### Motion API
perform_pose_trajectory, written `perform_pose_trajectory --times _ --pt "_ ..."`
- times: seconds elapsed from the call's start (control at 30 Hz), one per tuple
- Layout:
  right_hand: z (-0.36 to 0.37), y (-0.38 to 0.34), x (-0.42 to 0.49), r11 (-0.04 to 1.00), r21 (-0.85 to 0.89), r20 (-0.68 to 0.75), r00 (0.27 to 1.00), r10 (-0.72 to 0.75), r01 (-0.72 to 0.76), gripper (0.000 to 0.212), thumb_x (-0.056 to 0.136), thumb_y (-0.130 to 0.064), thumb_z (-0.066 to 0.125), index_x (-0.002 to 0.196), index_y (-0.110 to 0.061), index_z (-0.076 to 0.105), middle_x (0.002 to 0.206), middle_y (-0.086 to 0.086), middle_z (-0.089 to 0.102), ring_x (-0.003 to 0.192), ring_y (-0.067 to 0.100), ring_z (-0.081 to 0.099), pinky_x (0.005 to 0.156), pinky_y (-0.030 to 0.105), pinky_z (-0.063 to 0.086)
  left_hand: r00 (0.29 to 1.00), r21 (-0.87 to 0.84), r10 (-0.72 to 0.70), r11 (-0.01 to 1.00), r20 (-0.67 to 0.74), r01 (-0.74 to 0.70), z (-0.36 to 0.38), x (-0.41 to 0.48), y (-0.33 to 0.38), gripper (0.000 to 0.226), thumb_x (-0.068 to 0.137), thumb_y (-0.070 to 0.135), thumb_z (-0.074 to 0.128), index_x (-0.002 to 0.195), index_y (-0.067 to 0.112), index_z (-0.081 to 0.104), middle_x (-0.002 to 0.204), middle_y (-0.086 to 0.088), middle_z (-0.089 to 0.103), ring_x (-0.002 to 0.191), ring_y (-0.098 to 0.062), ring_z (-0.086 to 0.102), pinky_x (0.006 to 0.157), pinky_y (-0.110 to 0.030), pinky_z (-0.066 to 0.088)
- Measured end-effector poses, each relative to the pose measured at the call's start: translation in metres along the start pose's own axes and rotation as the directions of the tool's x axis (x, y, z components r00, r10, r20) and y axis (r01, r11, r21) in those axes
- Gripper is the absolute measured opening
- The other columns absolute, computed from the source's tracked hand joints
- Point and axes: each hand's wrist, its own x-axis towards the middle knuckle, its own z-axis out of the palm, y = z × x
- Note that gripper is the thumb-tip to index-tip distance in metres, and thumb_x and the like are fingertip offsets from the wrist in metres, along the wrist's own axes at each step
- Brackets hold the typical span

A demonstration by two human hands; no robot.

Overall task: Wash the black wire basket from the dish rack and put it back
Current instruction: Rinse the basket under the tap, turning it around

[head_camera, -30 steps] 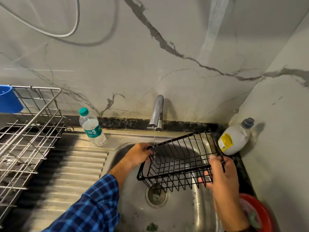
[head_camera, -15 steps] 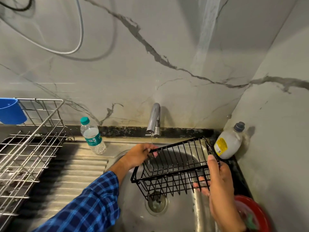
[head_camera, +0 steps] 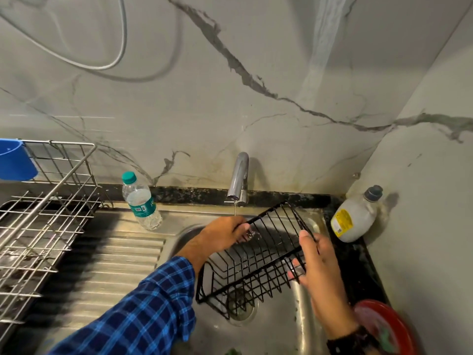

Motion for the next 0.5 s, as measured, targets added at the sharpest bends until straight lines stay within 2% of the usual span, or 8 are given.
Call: perform_pose_trajectory --times 0.1,0.2,0.27,0.33,0.37,0.4,0.43,0.5 --pt "0.003 -0.007 0.015 0.997 0.06 -0.033 0.998 -0.055 0.057 0.015 0.09 -0.056 0.054 0.095 -0.044 0.061 0.111 -0.001 0.062 0.1 0.021 0.063 0.071 0.042 0.062 0.999 -0.18 0.022 0.984 0.048 -0.013 -0.004 -0.003 -0.012 0.033 0.107 0.037 0.037 0.104 0.021 0.066 0.087 0.009 0.069 0.076 0.004 0.063 0.074 -0.015 0.05" --pt "0.008 -0.018 0.03 0.994 0.047 -0.031 0.995 -0.093 0.094 0.02 0.105 -0.035 0.041 0.098 -0.026 0.057 0.103 0.004 0.058 0.087 0.015 0.056 0.053 0.012 0.048 1.0 -0.331 0.022 0.943 -0.006 -0.022 -0.004 -0.01 -0.013 0.037 0.109 0.035 0.032 0.094 0.016 0.059 0.078 0.002 0.068 0.065 0.004 0.058 0.068 -0.017 0.042" --pt "0.016 -0.022 0.037 0.99 -0.046 -0.046 0.989 -0.138 0.136 0.024 0.107 -0.028 0.037 0.108 -0.016 0.057 0.102 0.006 0.058 0.087 0.014 0.056 0.053 0.012 0.038 0.993 -0.382 -0.047 0.924 -0.107 0.003 -0.002 -0.009 -0.014 0.04 0.108 0.042 0.028 0.087 0.02 0.055 0.07 0.004 0.063 0.063 -0.006 0.056 0.068 -0.026 0.044" --pt "0.027 -0.02 0.043 0.97 -0.137 -0.133 0.967 -0.217 0.199 0.021 0.106 -0.015 0.04 0.111 -0.003 0.056 0.099 0.016 0.058 0.093 0.024 0.058 0.059 0.018 0.037 0.976 -0.413 -0.119 0.91 -0.184 0.033 -0.002 -0.008 -0.016 0.042 0.106 0.047 0.029 0.083 0.024 0.054 0.07 0.006 0.058 0.065 -0.011 0.053 0.066 -0.03 0.043" --pt "0.032 -0.015 0.047 0.962 -0.195 -0.165 0.961 -0.222 0.189 0.02 0.104 -0.011 0.043 0.117 -0.001 0.055 0.107 0.016 0.06 0.103 0.024 0.06 0.069 0.009 0.039 0.968 -0.43 -0.141 0.902 -0.208 0.039 -0.002 -0.008 -0.016 0.041 0.106 0.048 0.03 0.081 0.026 0.054 0.071 0.006 0.056 0.065 -0.01 0.051 0.065 -0.03 0.042" --pt "0.04 -0.013 0.047 0.941 -0.291 -0.173 0.958 -0.23 0.174 0.032 0.103 -0.01 0.046 0.133 -0.001 0.048 0.128 0.016 0.057 0.121 0.022 0.056 0.083 0.009 0.038 0.961 -0.451 -0.154 0.892 -0.231 0.035 -0.001 -0.01 -0.014 0.039 0.106 0.047 0.031 0.08 0.028 0.053 0.071 0.007 0.054 0.066 -0.009 0.05 0.064 -0.029 0.04" --pt "0.047 -0.007 0.047 0.899 -0.404 -0.176 0.95 -0.259 0.17 0.05 0.101 -0.012 0.048 0.149 -0.003 0.034 0.15 0.015 0.042 0.135 0.018 0.043 0.095 0.012 0.032 0.953 -0.473 -0.162 0.881 -0.255 0.023 0.0 -0.011 -0.013 0.039 0.106 0.045 0.032 0.078 0.03 0.053 0.071 0.008 0.053 0.065 -0.008 0.049 0.063 -0.028 0.039" --pt "0.059 0.006 0.048 0.672 -0.673 -0.048 0.889 -0.456 0.309 0.067 0.1 -0.014 0.049 0.158 -0.011 0.017 0.165 0.011 0.014 0.144 0.013 0.021 0.106 0.019 0.03 0.936 -0.502 -0.182 0.865 -0.302 0.006 0.002 -0.014 -0.008 0.038 0.107 0.042 0.034 0.076 0.03 0.053 0.069 0.011 0.052 0.064 -0.007 0.048 0.061 -0.028 0.038"
